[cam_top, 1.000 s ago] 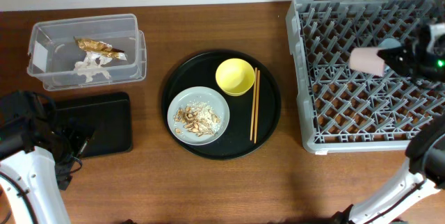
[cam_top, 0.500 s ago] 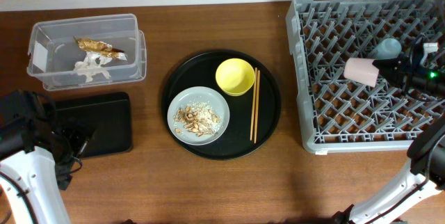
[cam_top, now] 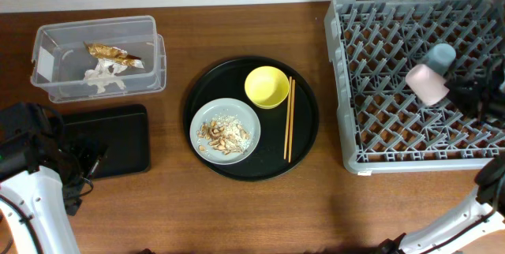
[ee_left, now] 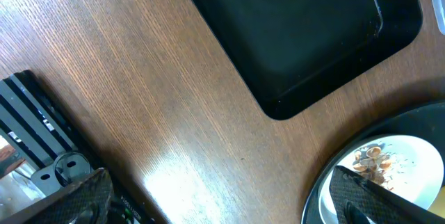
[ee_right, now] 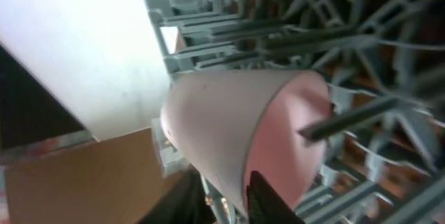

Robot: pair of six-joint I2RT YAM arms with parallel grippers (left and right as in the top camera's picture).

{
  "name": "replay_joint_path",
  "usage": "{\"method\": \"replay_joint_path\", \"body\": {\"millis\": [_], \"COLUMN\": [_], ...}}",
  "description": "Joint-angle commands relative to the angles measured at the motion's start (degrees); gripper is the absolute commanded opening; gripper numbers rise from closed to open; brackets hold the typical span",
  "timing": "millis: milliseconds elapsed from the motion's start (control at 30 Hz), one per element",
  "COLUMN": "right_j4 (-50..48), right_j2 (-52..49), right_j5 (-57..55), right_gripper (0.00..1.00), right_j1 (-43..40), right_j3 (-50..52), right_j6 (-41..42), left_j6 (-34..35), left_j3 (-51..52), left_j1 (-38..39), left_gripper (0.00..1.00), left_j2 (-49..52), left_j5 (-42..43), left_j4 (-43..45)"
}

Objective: Sort waste into correct bins and load items into the dishwasher rack
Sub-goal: 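Lower the pink cup into the rack and open the right gripper, then reach the right gripper to the wooden chopsticks beside the yellow bowl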

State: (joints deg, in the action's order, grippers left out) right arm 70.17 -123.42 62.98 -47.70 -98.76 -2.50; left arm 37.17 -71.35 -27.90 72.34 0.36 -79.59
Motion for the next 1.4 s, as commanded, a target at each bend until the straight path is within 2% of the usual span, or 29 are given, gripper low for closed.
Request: {"method": "replay_joint_path", "body": {"millis": [0, 100, 167, 267, 333, 400, 633, 767, 833, 900, 1000, 1033, 1167, 1200, 1267, 1367], "right_j4": [1.2, 2.7, 2.6, 2.0, 2.0, 2.0, 2.3, 2.6, 3.3, 4.0, 3.0, 2.8, 2.7, 3.0, 3.6, 3.5], "right_j2": [0.6, 3.5, 6.4, 11.2, 14.3, 17.5, 25.1, 29.5, 30.5, 30.0, 27.9, 27.3, 23.6, 22.6, 19.9, 16.3], "right_j5": [-2.1, -2.6, -6.6, -16.2, -21.5, -22.5, -19.3, -18.4, -19.1, -24.3, -41.1, -43.8, -59.1, -61.6, -63.6, -63.5], "right_gripper": [0.28, 0.28, 0.28, 0.37, 0.50, 0.57, 0.57, 0.56, 0.58, 0.58, 0.58, 0.57, 0.42, 0.42, 0.34, 0.33], "right_j1": [0.3, 0.2, 0.0, 0.0, 0.0, 0.0, 3.1, 11.5, 21.2, 29.1, 43.4, 45.7, 56.8, 58.7, 62.3, 65.2], "right_j3": [-0.8, -2.0, -2.3, -2.8, -3.0, -3.0, -3.1, -3.1, -3.1, -3.0, -3.0, -3.0, -3.0, -3.0, -2.8, -2.7], "right_j6": [0.0, 1.0, 5.5, 10.8, 13.6, 15.1, 14.6, 10.4, 5.8, 5.3, 11.5, 12.9, 20.8, 22.2, 23.2, 24.1], "left_j6": [0.6, 0.6, 0.6, 0.6, 0.6, 0.6, 0.6, 0.6, 0.6, 0.6, 0.6, 0.6, 0.6, 0.6, 0.6, 0.6], "left_j3": [0.1, 0.1, 0.1, 0.1, 0.1, 0.1, 0.1, 0.1, 0.1, 0.1, 0.1, 0.1, 0.1, 0.1, 0.1, 0.1], "left_j1": [-0.3, -0.3, -0.3, -0.3, -0.3, -0.3, -0.3, -0.3, -0.3, -0.3, -0.3, -0.3, -0.3, -0.3, -0.3, -0.3], "left_gripper": [0.99, 0.99, 0.99, 0.99, 0.99, 0.99, 0.99, 0.99, 0.99, 0.99, 0.99, 0.99, 0.99, 0.99, 0.99, 0.99], "left_j2": [0.1, 0.1, 0.1, 0.1, 0.1, 0.1, 0.1, 0.1, 0.1, 0.1, 0.1, 0.1, 0.1, 0.1, 0.1, 0.1], "left_j5": [-0.6, -0.6, -0.6, -0.6, -0.6, -0.6, -0.6, -0.6, -0.6, -0.6, -0.6, -0.6, -0.6, -0.6, -0.6, -0.6], "left_j4": [0.1, 0.1, 0.1, 0.1, 0.1, 0.1, 0.1, 0.1, 0.1, 0.1, 0.1, 0.1, 0.1, 0.1, 0.1, 0.1]}}
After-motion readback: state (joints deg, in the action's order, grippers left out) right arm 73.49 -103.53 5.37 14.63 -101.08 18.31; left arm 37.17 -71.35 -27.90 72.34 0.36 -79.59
